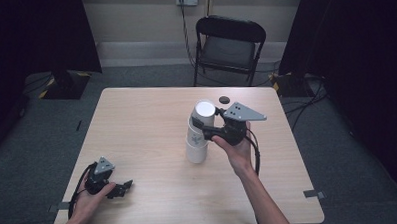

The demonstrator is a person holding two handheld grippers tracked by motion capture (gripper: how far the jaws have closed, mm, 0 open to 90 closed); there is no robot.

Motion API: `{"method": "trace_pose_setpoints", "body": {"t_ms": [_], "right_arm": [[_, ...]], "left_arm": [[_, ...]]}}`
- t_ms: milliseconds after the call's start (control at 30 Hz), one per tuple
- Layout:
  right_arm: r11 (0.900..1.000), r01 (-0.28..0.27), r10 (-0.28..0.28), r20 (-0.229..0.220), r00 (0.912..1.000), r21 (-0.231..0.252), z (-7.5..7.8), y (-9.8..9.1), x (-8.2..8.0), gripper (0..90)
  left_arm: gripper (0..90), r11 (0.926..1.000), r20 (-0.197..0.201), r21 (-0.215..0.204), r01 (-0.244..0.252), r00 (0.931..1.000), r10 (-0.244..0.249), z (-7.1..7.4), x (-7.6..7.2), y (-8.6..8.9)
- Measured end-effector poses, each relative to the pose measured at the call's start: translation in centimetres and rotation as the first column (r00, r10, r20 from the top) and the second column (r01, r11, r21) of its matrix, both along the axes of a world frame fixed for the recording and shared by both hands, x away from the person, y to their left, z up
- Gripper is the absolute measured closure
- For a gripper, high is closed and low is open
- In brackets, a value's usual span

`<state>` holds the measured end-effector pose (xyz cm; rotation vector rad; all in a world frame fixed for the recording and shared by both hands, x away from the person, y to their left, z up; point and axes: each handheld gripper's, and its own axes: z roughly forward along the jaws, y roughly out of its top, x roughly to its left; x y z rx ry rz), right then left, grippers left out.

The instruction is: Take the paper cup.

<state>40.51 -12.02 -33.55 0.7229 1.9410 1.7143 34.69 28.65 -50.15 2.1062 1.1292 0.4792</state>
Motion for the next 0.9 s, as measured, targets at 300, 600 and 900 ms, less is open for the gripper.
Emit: {"method": "trace_pose_setpoints", "body": {"t_ms": [300,600,900], "right_arm": [[0.9991,-0.014,0.012,-0.040,0.9991,-0.040,0.4,-1.0,-1.8,33.7],[0.9975,-0.050,0.046,-0.095,0.9944,-0.049,0.3,-1.4,-3.2,34.3],[0.9958,-0.057,0.045,-0.161,0.9859,-0.071,-1.1,-2.4,-4.0,34.5]], "left_arm": [[16.2,1.0000,0.029,-0.004,-0.006,0.9996,0.006,0.6,-0.1,0.2],[16.8,0.9965,0.072,-0.080,0.027,0.9972,-0.021,1.4,-0.4,0.0],[17.6,0.9927,0.101,-0.091,0.079,0.9924,-0.070,2.6,-0.7,-0.9]]}}
